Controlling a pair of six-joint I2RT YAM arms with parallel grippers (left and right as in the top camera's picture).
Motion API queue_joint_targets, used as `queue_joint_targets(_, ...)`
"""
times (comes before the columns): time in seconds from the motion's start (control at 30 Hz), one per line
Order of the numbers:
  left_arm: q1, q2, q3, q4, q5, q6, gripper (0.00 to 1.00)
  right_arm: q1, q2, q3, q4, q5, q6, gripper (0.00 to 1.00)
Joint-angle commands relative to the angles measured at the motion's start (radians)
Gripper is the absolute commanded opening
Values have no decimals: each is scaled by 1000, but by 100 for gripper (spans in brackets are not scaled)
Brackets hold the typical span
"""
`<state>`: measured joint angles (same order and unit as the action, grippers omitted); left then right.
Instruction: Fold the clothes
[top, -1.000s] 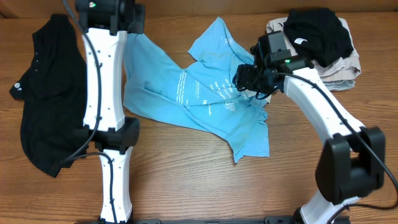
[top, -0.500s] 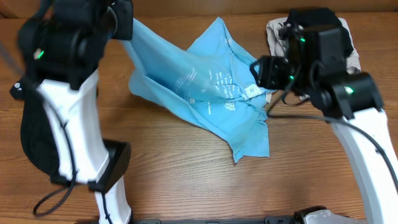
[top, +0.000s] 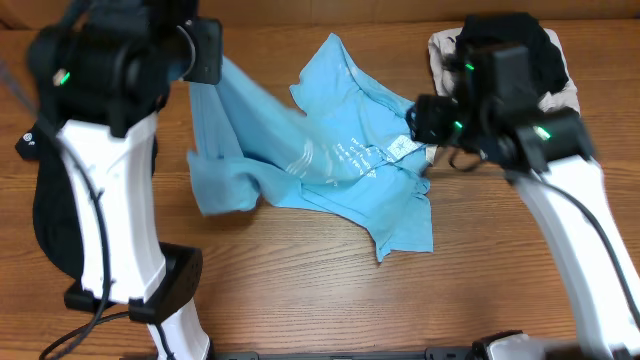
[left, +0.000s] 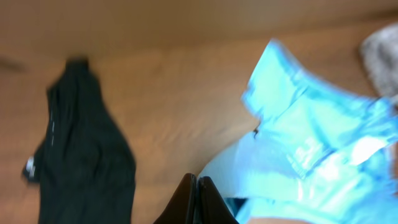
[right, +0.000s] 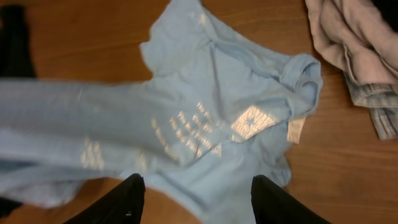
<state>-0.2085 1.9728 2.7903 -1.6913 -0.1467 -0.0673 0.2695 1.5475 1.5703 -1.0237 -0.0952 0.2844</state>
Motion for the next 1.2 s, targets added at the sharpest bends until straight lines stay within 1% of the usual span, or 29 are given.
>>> queue_joint_targets(0.0,23,3,-124,2,-130,-80,4,4,164,-11,69,62,3,58)
queue_joint_targets(0.07,48,3,-198,5,-174,-107,4,-4,256,-11,129,61,3,57)
queue_joint_targets(0.17,92,3,-278,26,-167,-117,4,-13,357,-11,176,61,3,57)
queue_joint_targets(0.4,176,4,-377,86,-132,-120,4,-18,498,-11,165,61,6,58)
queue_joint_targets(0.57,197,4,-388,113,-134,-100,4,-18,552,-15,70,60,37,59)
queue_joint_targets(0.77,230,4,-388,144,-150,-83,4,-18,553,-47,-90,53,113,59)
queue_joint_targets(1.0,278,4,-388,167,-149,-49,4,5,553,-79,-232,41,159,53)
queue_joint_targets(1.07,293,5,-388,167,-149,-44,4,23,552,-79,-270,42,162,53)
queue_joint_targets(1.17,314,9,-388,166,-148,-44,4,66,549,-79,-327,42,166,50)
